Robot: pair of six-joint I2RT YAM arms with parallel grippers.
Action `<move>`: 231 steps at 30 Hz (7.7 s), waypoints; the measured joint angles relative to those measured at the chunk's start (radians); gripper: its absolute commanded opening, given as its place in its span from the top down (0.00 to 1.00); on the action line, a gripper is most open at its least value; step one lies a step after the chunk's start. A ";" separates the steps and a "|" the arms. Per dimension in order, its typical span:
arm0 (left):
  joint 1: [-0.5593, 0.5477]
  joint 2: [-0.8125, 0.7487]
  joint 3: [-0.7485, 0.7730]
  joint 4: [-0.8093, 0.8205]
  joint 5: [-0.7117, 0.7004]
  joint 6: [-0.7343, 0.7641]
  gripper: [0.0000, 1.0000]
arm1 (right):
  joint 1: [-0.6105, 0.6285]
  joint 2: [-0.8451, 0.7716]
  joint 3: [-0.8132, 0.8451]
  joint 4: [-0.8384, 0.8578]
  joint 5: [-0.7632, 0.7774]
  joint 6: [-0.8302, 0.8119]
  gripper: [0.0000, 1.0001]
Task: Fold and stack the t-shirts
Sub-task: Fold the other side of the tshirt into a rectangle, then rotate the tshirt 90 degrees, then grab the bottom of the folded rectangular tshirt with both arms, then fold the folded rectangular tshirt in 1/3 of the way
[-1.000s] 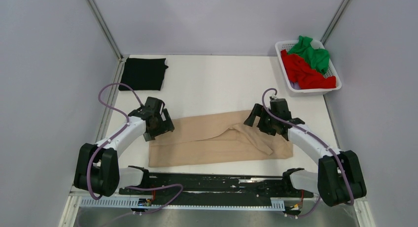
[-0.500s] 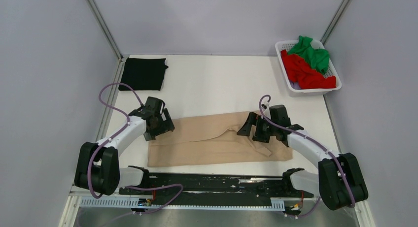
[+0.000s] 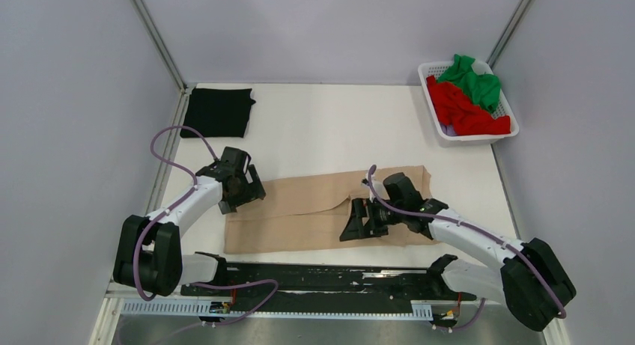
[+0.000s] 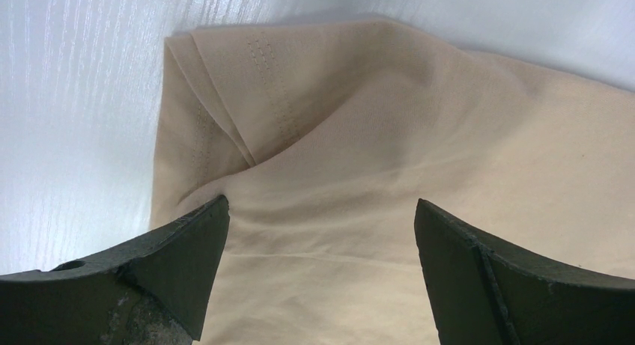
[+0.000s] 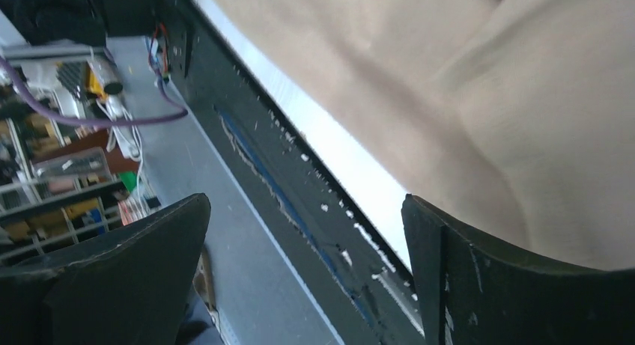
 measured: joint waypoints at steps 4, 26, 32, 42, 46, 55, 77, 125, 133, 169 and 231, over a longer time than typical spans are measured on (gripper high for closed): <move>0.000 0.000 0.000 -0.002 -0.004 0.000 0.00 | 0.118 -0.064 0.006 -0.064 0.039 0.004 0.00; -0.052 -0.120 0.069 0.010 0.134 0.021 0.00 | 0.008 -0.141 0.028 -0.284 0.618 0.411 0.00; -0.120 -0.022 0.022 0.108 0.257 0.029 0.00 | -0.159 -0.068 -0.021 -0.267 0.542 0.503 0.00; -0.167 -0.017 -0.095 0.175 0.311 0.029 0.00 | -0.383 0.370 0.237 -0.029 0.416 0.386 0.00; -0.303 -0.063 -0.147 0.239 0.366 0.008 0.00 | -0.409 0.666 0.554 0.031 0.428 0.282 0.00; -0.573 0.086 -0.108 0.487 0.429 -0.056 0.00 | -0.399 1.236 1.324 0.043 0.274 0.167 0.00; -0.787 0.019 0.046 0.232 0.267 -0.016 0.00 | -0.398 1.304 1.601 -0.115 0.350 -0.068 0.00; -0.962 0.219 0.149 -0.153 -0.181 -0.134 0.83 | 0.222 -0.064 -0.031 -0.229 0.335 0.387 0.40; -0.967 0.160 0.076 -0.143 -0.182 -0.212 0.99 | 0.266 0.005 -0.051 -0.229 0.353 0.455 0.71; -0.909 -0.418 -0.033 0.012 -0.370 -0.306 1.00 | 0.249 -0.122 0.065 -0.079 0.550 0.457 1.00; -0.189 0.135 0.278 0.224 0.146 0.092 0.00 | -0.112 0.359 0.340 0.238 0.272 0.124 0.00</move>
